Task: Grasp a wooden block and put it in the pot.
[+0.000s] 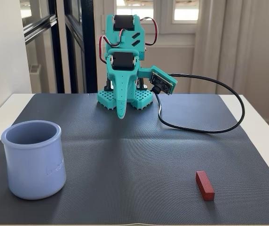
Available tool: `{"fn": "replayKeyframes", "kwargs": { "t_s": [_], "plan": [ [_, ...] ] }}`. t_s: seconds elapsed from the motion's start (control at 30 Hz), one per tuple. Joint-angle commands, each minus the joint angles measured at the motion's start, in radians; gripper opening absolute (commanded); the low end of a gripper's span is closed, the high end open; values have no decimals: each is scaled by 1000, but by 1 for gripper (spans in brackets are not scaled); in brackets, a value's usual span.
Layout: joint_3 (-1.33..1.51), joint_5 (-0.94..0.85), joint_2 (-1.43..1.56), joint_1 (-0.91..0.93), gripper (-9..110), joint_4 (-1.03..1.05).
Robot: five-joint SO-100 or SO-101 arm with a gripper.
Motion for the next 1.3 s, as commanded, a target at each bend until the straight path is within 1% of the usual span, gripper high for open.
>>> {"fn": "replayKeyframes", "kwargs": {
  "t_s": [0.0, 0.43, 0.53, 0.63, 0.8, 1.03, 1.27],
  "plan": [
    [-6, -2, 5, -5, 0, -8],
    [-8, 11, 0, -6, 0, -9],
    [-54, 95, -54, -35, 0, -9],
    [-155, 179, -170, -78, 0, -20],
    [-334, 414, -426, -140, 0, -104],
    [-581, 881, -815, -235, 0, -229],
    [-788, 1238, -1187, -327, 8, -373]
  ]
}}
